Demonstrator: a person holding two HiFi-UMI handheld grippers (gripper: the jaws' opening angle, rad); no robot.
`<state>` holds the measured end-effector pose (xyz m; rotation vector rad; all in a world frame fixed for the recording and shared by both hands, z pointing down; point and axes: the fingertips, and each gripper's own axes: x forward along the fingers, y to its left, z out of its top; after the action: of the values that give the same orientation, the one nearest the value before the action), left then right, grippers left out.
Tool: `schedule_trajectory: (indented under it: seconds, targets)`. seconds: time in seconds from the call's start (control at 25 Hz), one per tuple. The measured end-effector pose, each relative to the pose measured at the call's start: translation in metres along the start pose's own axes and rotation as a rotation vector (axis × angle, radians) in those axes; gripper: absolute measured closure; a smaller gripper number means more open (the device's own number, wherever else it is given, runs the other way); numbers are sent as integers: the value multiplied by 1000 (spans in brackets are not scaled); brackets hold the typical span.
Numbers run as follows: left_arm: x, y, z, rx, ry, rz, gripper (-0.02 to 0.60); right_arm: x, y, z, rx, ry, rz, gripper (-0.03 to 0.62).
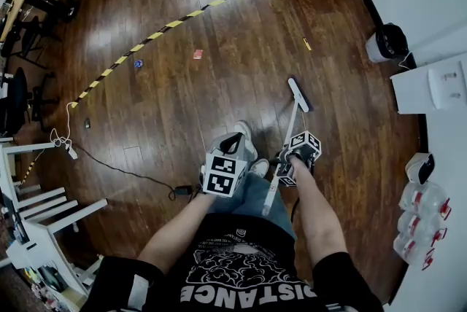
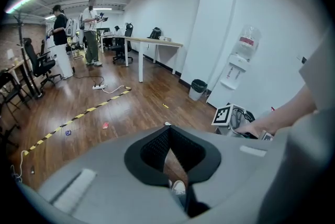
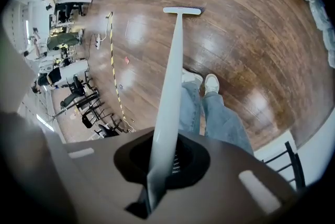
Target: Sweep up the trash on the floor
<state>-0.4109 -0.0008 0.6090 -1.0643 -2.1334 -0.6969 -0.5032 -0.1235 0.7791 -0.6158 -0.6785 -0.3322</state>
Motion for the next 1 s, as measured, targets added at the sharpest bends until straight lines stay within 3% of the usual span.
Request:
schedule_trajectory:
  seconds: [0.4, 0.68, 1.0]
  targets:
    - [-51, 59, -48, -98, -14, 115, 577, 47, 14, -50, -82, 74, -100, 589]
    - [-89, 110, -77, -167, -39, 141, 577, 86, 40, -82, -112, 85, -148, 586]
    - [-135, 183, -112, -218, -58, 165, 577, 162, 86, -145, -154, 130, -166, 586]
